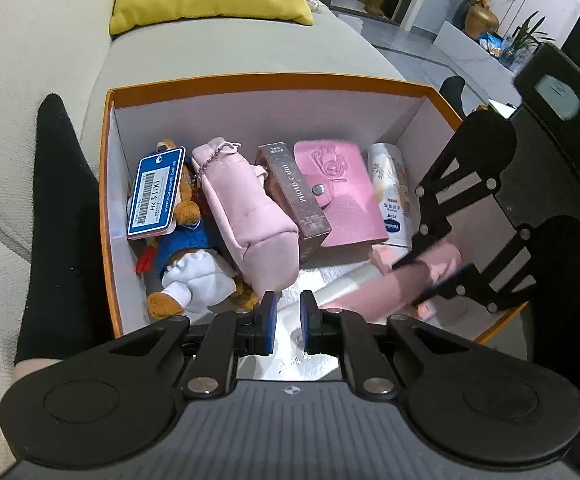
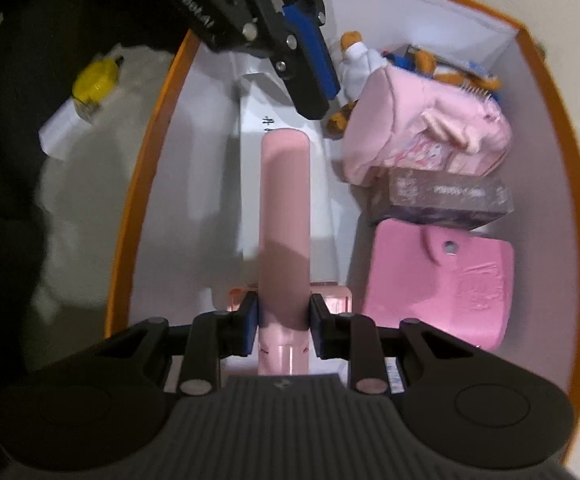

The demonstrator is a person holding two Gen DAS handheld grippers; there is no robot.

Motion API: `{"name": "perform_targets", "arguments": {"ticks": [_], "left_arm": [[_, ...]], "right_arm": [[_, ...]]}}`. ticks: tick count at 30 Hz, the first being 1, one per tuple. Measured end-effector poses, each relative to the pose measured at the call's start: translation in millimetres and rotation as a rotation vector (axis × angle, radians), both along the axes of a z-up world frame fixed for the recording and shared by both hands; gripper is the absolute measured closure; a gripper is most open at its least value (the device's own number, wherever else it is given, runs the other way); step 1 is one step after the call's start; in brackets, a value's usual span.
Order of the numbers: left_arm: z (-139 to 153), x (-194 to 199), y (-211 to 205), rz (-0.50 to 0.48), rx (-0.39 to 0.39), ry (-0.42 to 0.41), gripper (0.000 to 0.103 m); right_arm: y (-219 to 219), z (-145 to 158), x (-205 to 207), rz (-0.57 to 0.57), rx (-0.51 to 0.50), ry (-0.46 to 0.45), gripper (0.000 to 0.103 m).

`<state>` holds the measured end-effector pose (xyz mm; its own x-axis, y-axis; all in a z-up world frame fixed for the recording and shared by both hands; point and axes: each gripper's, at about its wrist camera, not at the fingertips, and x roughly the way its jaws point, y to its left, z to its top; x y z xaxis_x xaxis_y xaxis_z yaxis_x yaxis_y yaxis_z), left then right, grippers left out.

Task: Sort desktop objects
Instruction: 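Lower the pink selfie stick into the box and open the right tool, then withdraw both tools from the box toward the charger and tape measure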

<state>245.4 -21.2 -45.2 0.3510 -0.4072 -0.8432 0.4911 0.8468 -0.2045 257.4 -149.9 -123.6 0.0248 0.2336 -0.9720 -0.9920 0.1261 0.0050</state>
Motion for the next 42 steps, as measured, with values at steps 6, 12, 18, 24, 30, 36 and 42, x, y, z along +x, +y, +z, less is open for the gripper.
{"name": "perform_targets", "arguments": {"ticks": [6,12,18,24,30,36,42], "left_arm": [[-6,4,1,-0.001,-0.015,0.012,0.091],[-9,7,1,0.004,-0.037,0.02,0.09],[-6,5,4,0.02,-0.061,0.016,0.09],[-3,-1,4,0.017,-0.076,-0.008,0.09],[1,-7,3,0.007,-0.092,-0.032,0.09],[7,-12,5,0.006,-0.099,-0.055,0.09],[32,-39,7,0.004,-0.1,-0.099,0.09]], "right_arm": [[0,-3,15,-0.04,-0.013,0.194,0.074],[-2,7,8,-0.057,-0.042,0.197,0.073],[-8,37,19,-0.081,0.085,0.216,0.074],[-6,38,33,-0.174,0.028,0.055,0.092],[-4,27,19,-0.103,0.009,0.062,0.099],[-3,29,12,-0.086,0.005,0.051,0.1],[-20,61,2,-0.191,0.094,-0.049,0.096]]}}
